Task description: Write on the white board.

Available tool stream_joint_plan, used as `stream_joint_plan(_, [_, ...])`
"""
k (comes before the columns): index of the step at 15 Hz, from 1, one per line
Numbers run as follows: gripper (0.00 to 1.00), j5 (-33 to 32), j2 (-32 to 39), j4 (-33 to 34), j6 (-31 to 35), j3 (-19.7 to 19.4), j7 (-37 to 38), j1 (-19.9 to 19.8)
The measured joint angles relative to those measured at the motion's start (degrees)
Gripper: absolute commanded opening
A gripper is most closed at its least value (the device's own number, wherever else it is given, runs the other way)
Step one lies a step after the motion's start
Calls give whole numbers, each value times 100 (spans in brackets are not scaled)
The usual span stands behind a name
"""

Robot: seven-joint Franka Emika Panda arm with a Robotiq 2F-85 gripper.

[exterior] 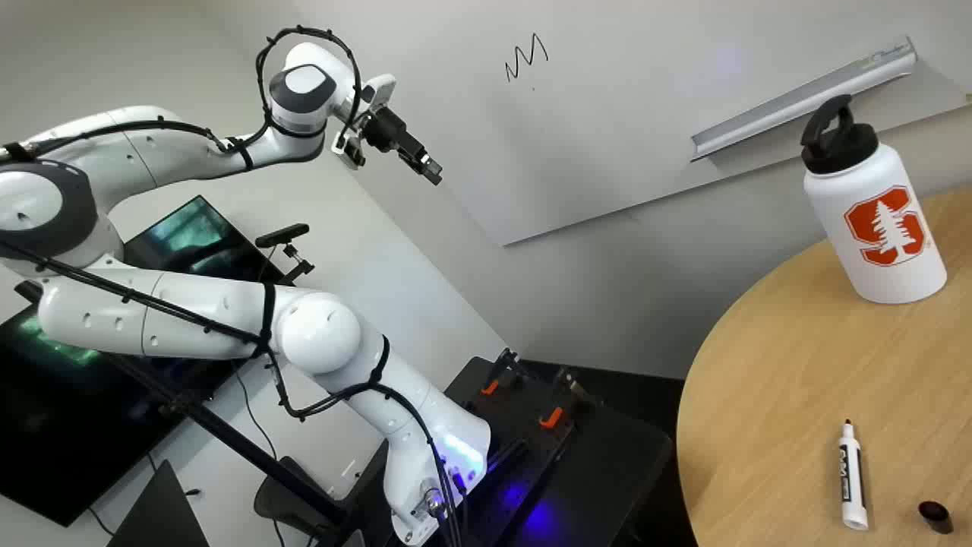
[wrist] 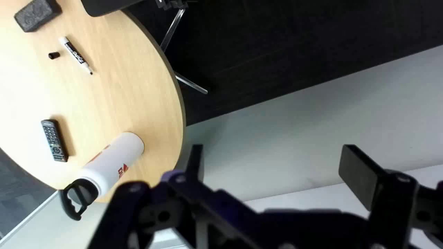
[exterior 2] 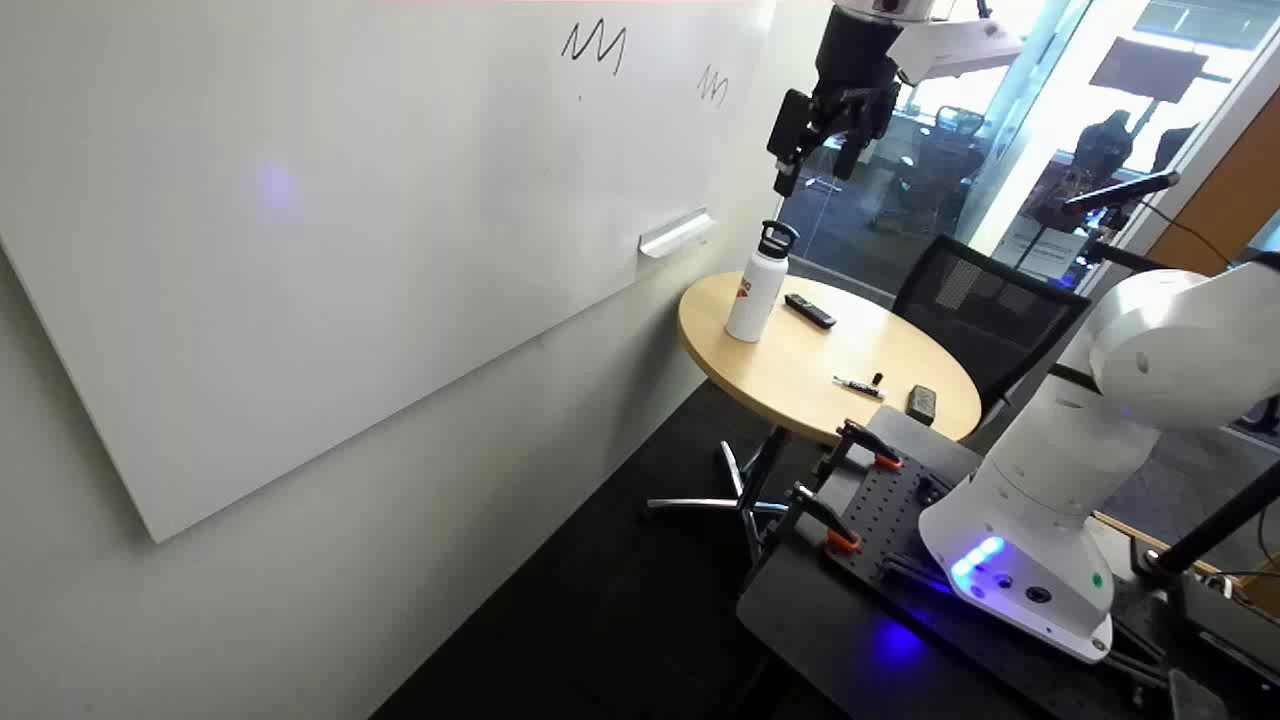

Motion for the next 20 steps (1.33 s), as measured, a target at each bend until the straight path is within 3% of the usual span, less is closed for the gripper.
stream_joint_plan(6, [100,-2,1,-2,0,-29,0,19])
stream_joint_plan(9, [100,-209,-27,-104,7,-313,-49,-6])
stream_joint_plan(15, [100,-826,-204,-804,161,-1672,-889,-436])
stream_joint_plan(20, [100,-1551,-233,-1293,679,-2738,-1743,-1191])
